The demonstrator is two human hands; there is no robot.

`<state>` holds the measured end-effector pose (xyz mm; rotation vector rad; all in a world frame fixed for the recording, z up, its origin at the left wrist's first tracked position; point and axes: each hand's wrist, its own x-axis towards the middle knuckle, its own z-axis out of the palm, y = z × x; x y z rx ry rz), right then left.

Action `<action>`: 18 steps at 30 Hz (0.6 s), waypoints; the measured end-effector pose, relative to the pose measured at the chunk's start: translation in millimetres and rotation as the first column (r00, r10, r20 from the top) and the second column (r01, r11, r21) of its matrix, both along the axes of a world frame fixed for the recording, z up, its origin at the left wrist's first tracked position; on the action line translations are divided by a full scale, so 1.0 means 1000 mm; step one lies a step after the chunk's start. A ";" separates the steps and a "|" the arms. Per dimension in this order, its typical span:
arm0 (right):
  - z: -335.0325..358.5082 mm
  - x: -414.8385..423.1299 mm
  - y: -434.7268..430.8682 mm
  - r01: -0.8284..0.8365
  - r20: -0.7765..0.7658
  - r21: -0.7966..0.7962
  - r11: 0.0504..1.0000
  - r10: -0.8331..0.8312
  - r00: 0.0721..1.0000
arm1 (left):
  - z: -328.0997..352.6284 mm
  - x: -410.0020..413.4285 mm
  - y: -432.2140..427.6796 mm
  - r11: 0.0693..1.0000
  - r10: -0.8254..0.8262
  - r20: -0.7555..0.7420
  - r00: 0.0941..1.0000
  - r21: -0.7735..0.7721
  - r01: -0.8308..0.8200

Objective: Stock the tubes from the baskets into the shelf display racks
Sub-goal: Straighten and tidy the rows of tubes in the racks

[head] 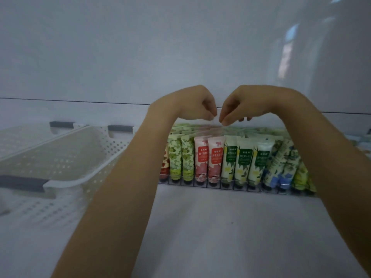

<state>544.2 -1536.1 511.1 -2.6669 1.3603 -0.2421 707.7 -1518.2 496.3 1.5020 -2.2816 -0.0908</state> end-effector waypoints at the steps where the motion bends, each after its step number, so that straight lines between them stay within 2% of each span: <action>1: -0.002 0.000 0.002 0.008 -0.005 0.017 1.000 -0.008 1.000 | 0.000 -0.003 0.000 1.000 0.012 0.010 1.000 0.000 -0.012; 4: -0.019 -0.003 0.010 0.059 -0.011 0.006 0.998 -0.059 0.998 | -0.006 -0.012 0.004 0.997 0.052 0.062 0.997 0.046 -0.055; 8: -0.040 -0.010 0.014 0.097 0.121 -0.089 0.991 -0.086 0.989 | -0.018 -0.017 0.014 0.995 0.054 0.077 0.996 0.082 -0.060; 18: -0.038 -0.020 0.012 0.028 0.114 0.000 1.000 -0.028 0.993 | -0.026 -0.030 0.013 0.991 0.122 0.184 0.975 0.039 -0.131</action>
